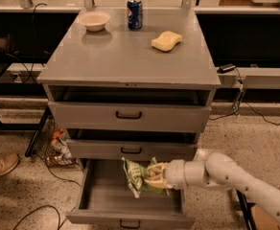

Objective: Pick green jalapeno chip bag from bottom drawer and place on counter

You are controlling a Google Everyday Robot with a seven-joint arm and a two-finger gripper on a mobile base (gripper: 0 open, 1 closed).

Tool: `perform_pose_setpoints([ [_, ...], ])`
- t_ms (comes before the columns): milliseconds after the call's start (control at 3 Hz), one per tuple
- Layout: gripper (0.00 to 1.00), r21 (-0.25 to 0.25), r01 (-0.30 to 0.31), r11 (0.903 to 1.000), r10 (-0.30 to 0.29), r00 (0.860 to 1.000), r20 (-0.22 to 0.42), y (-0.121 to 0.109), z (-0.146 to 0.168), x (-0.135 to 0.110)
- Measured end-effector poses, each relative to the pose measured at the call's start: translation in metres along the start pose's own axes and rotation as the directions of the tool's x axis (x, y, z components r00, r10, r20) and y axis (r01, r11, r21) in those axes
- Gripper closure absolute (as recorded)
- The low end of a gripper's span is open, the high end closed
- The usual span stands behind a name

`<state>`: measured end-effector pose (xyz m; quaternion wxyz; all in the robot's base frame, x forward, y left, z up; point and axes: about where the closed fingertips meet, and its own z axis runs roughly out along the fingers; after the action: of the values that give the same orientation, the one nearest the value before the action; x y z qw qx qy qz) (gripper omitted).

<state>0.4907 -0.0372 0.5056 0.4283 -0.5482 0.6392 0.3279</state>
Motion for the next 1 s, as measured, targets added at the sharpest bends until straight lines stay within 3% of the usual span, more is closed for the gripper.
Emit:
perform_pose_setpoints([
  [333,1.0,0.044,0.089,0.9951,-0.086,0.995,-0.059,0.004,-0.043,-0.065],
  [667,1.0,0.1,0.195,0.9758,-0.18,0.974,-0.137,0.0,-0.085,-0.131],
  [1000,1.0,0.1,0.195,0.9756,-0.181,0.974,-0.137,0.0,-0.085,-0.131],
])
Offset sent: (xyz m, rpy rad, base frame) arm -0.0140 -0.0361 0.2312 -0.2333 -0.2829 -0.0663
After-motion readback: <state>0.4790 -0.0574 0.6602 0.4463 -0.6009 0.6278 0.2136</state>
